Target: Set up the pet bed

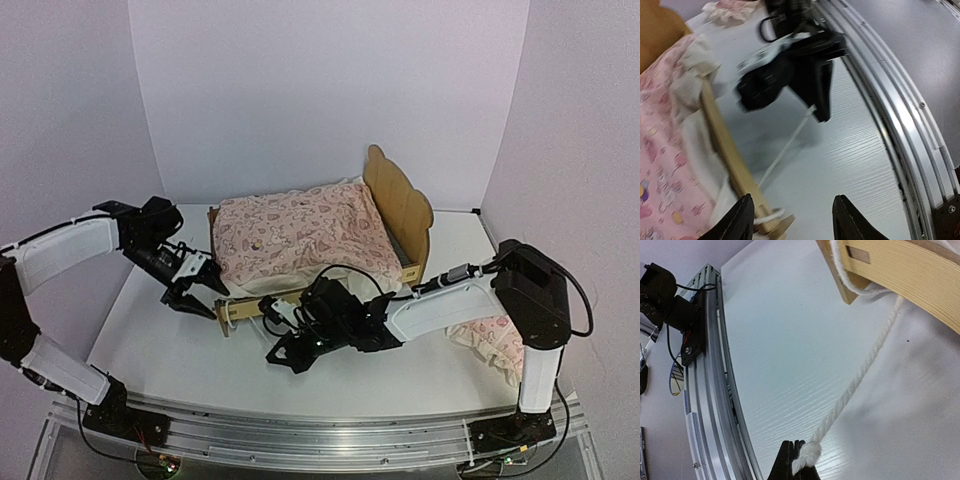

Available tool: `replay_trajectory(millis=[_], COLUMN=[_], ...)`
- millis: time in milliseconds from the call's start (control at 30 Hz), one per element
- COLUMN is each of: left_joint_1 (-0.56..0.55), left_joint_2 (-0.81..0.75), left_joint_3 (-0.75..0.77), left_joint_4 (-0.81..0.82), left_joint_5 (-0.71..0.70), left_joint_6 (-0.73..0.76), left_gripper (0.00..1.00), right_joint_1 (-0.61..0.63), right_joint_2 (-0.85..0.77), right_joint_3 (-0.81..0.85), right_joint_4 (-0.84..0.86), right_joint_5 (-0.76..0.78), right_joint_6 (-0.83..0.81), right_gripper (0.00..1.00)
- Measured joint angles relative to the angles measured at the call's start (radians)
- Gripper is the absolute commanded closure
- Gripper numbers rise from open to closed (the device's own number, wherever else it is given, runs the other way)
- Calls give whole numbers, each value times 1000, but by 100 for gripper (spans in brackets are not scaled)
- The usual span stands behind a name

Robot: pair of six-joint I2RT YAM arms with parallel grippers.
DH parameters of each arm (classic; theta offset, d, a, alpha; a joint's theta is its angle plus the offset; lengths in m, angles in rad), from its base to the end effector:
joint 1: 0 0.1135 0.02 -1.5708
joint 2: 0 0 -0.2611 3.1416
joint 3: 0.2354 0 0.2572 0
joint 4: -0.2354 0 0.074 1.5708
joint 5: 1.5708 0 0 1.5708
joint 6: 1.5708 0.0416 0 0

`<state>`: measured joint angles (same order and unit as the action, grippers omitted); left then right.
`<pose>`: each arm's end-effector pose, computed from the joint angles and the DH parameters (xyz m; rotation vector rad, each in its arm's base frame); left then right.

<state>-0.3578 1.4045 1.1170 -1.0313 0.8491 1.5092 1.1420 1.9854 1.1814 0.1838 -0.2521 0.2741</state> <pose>0.2316 -0.1199 0.2593 1.9920 1.3054 -0.7376 0.1714 0.3998 0.1476 -1.1389 2.0894 1.0233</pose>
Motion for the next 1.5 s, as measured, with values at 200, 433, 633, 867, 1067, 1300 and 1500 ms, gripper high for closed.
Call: replay_trajectory(millis=[200, 433, 633, 867, 1067, 1300, 1500], left_joint_1=[-91, -99, -180, -266, -268, -268, -270], left_joint_2=[-237, -320, -293, -309, -281, -127, -50], left_joint_3=[-357, -675, -731, -730, -749, -714, -647], left_joint_4=[272, 745, 968, 1004, 1098, 1150, 1196], left_joint_5=[18, -60, -226, -372, -416, -343, -312], left_joint_6=[-111, -201, -122, -291, -321, -241, -243], left_gripper=[43, 43, 46, 40, 33, 37, 62], right_joint_1=[2, 5, 6, 7, 7, 13, 13], right_joint_2=[58, 113, 113, 113, 113, 113, 113], right_joint_3=[32, 39, 37, 33, 44, 95, 114], right_joint_4=[58, 116, 142, 148, 147, 158, 159], right_joint_5=[-78, -111, -94, -26, -51, -128, -177], right_joint_6=[17, 59, 79, 98, 101, 73, 57], right_gripper=[100, 100, 100, 100, 100, 100, 100])
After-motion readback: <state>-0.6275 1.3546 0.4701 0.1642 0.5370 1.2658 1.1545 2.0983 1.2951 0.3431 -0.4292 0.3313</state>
